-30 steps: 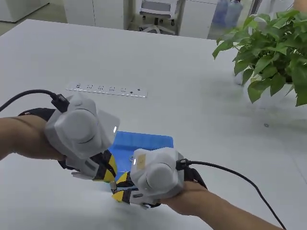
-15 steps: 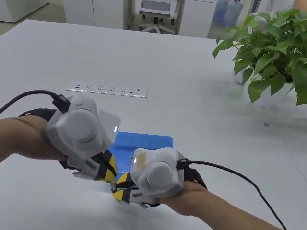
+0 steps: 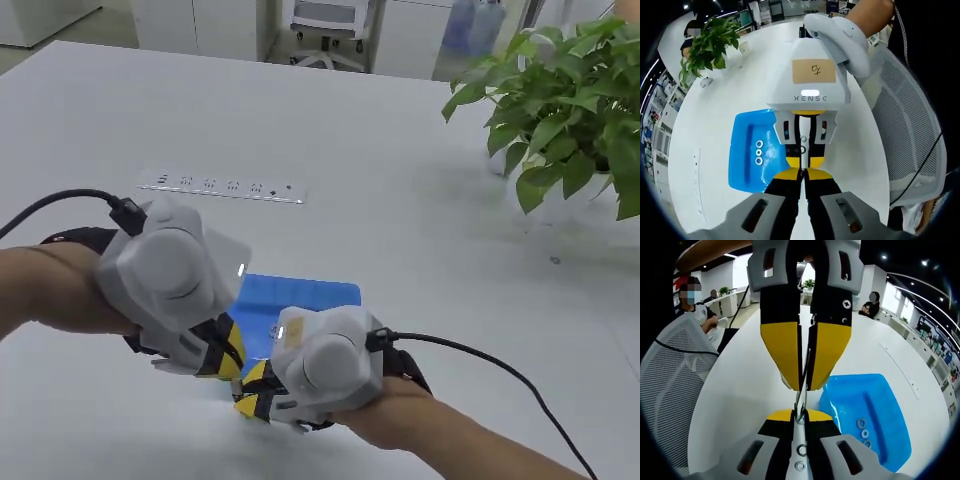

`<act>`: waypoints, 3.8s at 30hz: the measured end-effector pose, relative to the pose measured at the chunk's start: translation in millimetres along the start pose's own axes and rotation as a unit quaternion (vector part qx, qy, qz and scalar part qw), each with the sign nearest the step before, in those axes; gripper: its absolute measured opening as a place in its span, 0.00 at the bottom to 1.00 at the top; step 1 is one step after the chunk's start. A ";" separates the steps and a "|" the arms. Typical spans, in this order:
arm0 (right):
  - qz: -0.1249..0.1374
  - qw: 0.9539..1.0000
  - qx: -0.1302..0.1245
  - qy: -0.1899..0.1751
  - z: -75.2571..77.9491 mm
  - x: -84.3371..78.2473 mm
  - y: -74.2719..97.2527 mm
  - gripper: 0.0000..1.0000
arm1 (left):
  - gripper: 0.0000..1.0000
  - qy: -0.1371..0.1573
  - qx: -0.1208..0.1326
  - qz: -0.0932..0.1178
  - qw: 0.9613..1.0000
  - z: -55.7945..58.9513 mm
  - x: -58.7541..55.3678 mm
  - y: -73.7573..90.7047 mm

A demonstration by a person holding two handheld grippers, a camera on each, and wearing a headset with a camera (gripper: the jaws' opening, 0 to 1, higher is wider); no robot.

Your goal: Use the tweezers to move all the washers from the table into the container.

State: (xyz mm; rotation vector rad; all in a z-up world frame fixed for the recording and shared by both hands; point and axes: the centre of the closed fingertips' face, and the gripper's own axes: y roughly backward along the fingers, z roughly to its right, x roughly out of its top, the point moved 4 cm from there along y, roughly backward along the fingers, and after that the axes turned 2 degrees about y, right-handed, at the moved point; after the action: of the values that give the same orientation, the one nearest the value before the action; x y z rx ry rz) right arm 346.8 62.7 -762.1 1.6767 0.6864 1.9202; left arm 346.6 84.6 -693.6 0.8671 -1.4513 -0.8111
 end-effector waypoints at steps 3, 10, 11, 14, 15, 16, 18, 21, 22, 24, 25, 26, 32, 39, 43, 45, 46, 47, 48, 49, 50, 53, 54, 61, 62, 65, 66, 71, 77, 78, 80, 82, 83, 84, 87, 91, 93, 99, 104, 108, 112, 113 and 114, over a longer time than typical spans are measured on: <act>0.001 1.000 -0.001 0.000 -0.7 1.1 1.2 0.09 | 0.06 -0.001 0.000 0.000 1.000 0.6 1.3 1.6; 0.004 1.000 -0.001 0.003 -0.3 7.9 6.2 0.09 | 0.06 -0.002 0.002 0.001 1.000 0.7 4.6 8.8; 0.004 1.000 -0.001 0.004 -0.1 9.4 7.5 0.09 | 0.06 -0.002 0.003 0.001 1.000 0.7 5.5 11.1; 0.005 1.000 -0.001 0.004 -0.1 13.4 10.6 0.09 | 0.06 0.000 0.004 0.003 1.000 0.6 7.2 15.8; 0.005 1.000 -0.001 0.005 -0.5 14.8 11.7 0.09 | 0.06 0.000 0.004 0.003 1.000 0.7 7.7 17.0; 0.006 1.000 0.000 0.005 -0.9 16.7 13.0 0.09 | 0.06 0.000 0.003 0.003 1.000 1.5 9.0 19.0; 0.006 1.000 0.000 0.008 -1.5 19.6 15.3 0.09 | 0.06 0.000 0.004 0.002 1.000 2.6 11.1 22.3; 0.006 1.000 -0.001 0.012 -1.2 23.2 18.2 0.09 | 0.06 0.000 0.004 0.003 1.000 4.3 14.4 27.0; 0.007 1.000 -0.002 0.012 -1.0 24.9 19.7 0.09 | 0.06 0.000 0.005 0.002 1.000 4.0 15.2 28.9; 0.007 1.000 -0.003 0.014 -0.8 27.1 21.7 0.09 | 0.06 -0.001 0.006 0.002 1.000 4.6 17.3 32.5; 0.007 1.000 -0.004 0.019 -0.5 29.1 23.5 0.09 | 0.06 -0.001 0.006 0.002 1.000 4.9 18.3 34.1; 0.007 1.000 -0.006 0.022 -0.2 30.4 24.8 0.09 | 0.06 -0.001 0.007 0.003 1.000 5.2 19.4 35.6; 0.008 1.000 -0.006 0.025 2.4 39.3 31.8 0.09 | 0.06 -0.003 0.010 0.004 1.000 4.7 25.8 46.2; 0.008 0.999 -0.011 0.034 9.4 49.1 41.0 0.09 | 0.06 -0.009 0.021 0.002 1.000 1.0 32.4 57.9; 0.006 0.999 -0.014 0.040 13.0 53.3 45.5 0.09 | 0.06 -0.012 0.024 0.002 1.000 -3.7 34.8 62.2; 0.006 0.999 -0.015 0.041 16.0 54.9 48.0 0.09 | 0.06 -0.013 0.025 0.002 1.000 -5.7 36.7 64.8; 0.006 0.999 -0.016 0.041 17.2 55.5 49.0 0.09 | 0.06 -0.014 0.026 0.002 1.000 -6.5 37.4 65.6; 0.006 0.999 -0.017 0.042 18.5 56.0 50.0 0.09 | 0.06 -0.016 0.027 0.003 1.000 -7.6 38.3 66.3; 0.005 0.999 -0.017 0.043 20.7 56.7 51.4 0.09 | 0.06 -0.017 0.028 0.004 0.999 -9.6 39.6 67.6; 0.005 0.999 -0.018 0.043 22.1 57.0 52.0 0.09 | 0.06 -0.017 0.029 0.004 0.999 -10.7 40.2 68.0; 0.005 0.999 -0.018 0.043 23.4 57.3 52.6 0.09 | 0.06 -0.018 0.030 0.004 0.999 -12.6 40.9 68.6; 0.004 0.999 -0.019 0.043 29.6 57.7 54.3 0.09 | 0.06 -0.020 0.031 0.004 0.999 -16.4 42.5 69.5; 0.004 0.999 -0.020 0.042 31.3 57.7 54.8 0.09 | 0.06 -0.021 0.032 0.004 0.999 -18.0 43.0 69.6; 0.001 0.999 -0.025 0.044 46.7 56.5 58.1 0.09 | 0.06 -0.026 0.034 0.009 0.999 -33.0 46.9 70.0; 0.002 0.999 -0.025 0.044 48.5 56.5 58.4 0.09 | 0.06 -0.026 0.034 0.010 0.999 -34.7 47.2 70.2; 0.002 0.999 -0.028 0.047 55.1 55.4 58.6 0.09 | 0.06 -0.026 0.035 0.011 0.999 -42.4 47.0 69.6; 0.003 0.999 -0.029 0.046 58.0 54.5 58.2 0.09 | 0.06 -0.027 0.036 0.010 0.999 -44.0 46.6 69.2; 0.002 0.999 -0.030 0.045 65.1 49.1 53.4 0.09 | 0.06 -0.026 0.036 0.008 0.999 -51.6 43.0 63.3; -0.001 0.999 -0.027 0.043 71.3 40.2 45.3 0.09 | 0.06 -0.027 0.037 0.006 0.999 -58.2 36.7 53.4; -0.001 0.999 -0.027 0.044 71.7 38.6 43.9 0.09 | 0.06 -0.026 0.036 0.008 0.999 -59.3 35.6 51.6; -0.002 0.999 -0.026 0.043 73.3 36.6 42.1 0.09 | 0.06 -0.026 0.036 0.009 0.999 -61.1 33.5 48.7; -0.002 0.999 -0.025 0.042 74.6 34.1 39.9 0.09 | 0.06 -0.025 0.036 0.010 0.999 -62.7 32.0 46.6; -0.002 0.999 -0.025 0.040 75.7 32.4 38.4 0.09 | 0.06 -0.024 0.036 0.010 0.999 -63.7 30.8 44.9; -0.003 0.999 -0.025 0.040 76.2 31.4 37.3 0.09 | 0.06 -0.023 0.035 0.011 0.999 -64.7 29.6 43.2; -0.003 0.999 -0.022 0.037 77.8 27.6 33.0 0.10 | 0.06 -0.020 0.034 0.012 0.999 -66.6 27.0 39.0; -0.006 0.999 -0.019 0.033 79.3 20.9 27.3 0.10 | 0.06 -0.018 0.033 0.012 0.999 -68.7 22.8 31.3; -0.008 0.999 -0.018 0.031 79.6 17.4 24.9 0.10 | 0.06 -0.017 0.032 0.013 0.999 -69.8 20.5 27.7; -0.014 0.999 -0.017 0.024 80.2 9.5 19.3 0.10 | 0.06 -0.012 0.030 0.014 0.999 -71.4 14.7 19.1; -0.016 1.000 -0.014 0.020 81.4 4.2 13.9 0.10 | 0.06 -0.010 0.029 0.013 0.999 -73.4 10.2 12.4; -0.019 1.000 -0.012 0.018 81.7 -0.1 10.1 0.10 | 0.06 -0.008 0.030 0.013 0.999 -74.5 7.6 7.7; -0.021 1.000 -0.011 0.017 82.8 -4.0 7.3 0.10 | 0.06 -0.008 0.031 0.012 0.999 -75.1 6.3 3.8; -0.022 1.000 -0.011 0.018 82.9 -4.4 6.9 0.10 | 0.06 -0.008 0.031 0.011 0.999 -75.1 6.2 2.9; -0.023 0.999 -0.011 0.019 83.2 -4.8 6.1 0.10 | 0.06 -0.008 0.030 0.011 0.999 -75.1 6.1 2.3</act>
State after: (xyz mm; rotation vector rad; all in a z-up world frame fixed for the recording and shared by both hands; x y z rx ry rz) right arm 429.7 59.1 -752.0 1.6014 0.7105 1.9249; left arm 421.3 80.9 -684.4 0.8911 -1.5030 -0.7622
